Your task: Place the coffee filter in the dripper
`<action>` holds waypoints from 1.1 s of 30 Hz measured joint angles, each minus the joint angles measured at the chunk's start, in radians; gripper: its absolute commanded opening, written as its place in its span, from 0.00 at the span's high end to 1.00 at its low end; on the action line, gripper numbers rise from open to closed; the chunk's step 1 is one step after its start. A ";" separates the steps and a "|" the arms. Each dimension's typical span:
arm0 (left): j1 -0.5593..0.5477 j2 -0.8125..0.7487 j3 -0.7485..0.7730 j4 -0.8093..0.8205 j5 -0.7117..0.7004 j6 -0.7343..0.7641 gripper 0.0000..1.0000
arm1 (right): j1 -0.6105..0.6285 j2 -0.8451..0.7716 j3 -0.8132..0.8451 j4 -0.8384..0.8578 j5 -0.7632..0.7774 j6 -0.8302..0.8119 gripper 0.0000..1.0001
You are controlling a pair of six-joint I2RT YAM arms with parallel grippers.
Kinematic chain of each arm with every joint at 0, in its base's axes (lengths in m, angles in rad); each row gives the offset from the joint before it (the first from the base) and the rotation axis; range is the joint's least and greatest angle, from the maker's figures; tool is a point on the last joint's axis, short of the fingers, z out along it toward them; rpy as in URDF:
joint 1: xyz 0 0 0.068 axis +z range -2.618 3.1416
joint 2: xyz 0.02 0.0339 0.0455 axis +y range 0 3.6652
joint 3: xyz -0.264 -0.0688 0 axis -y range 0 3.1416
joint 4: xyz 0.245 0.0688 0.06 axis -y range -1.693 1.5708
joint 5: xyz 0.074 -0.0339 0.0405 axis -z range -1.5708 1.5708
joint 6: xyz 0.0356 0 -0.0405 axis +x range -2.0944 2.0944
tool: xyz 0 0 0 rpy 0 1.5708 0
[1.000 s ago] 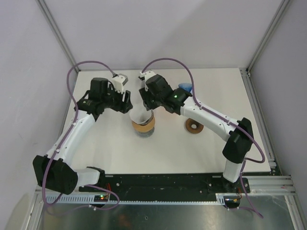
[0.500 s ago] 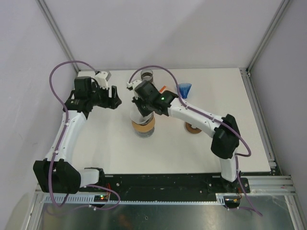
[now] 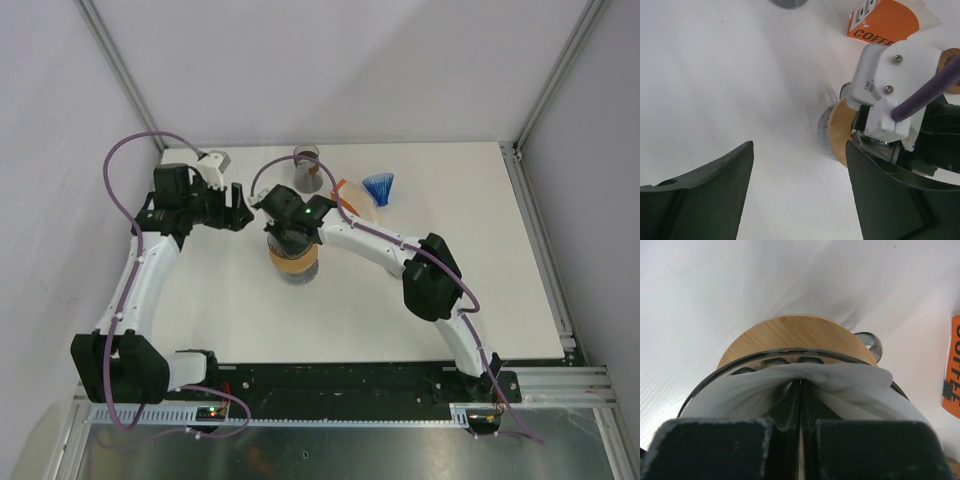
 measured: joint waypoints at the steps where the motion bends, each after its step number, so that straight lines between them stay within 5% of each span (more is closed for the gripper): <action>1: 0.000 0.000 -0.002 0.002 0.006 0.000 0.22 | 0.002 0.013 0.019 -0.006 0.007 -0.002 1.00; 13: -0.001 0.003 -0.082 0.006 0.166 -0.055 0.27 | 0.007 0.026 0.045 -0.039 0.027 -0.006 1.00; 33: -0.001 0.105 -0.147 0.078 0.325 -0.201 0.57 | 0.007 0.026 0.047 -0.029 0.005 -0.006 0.99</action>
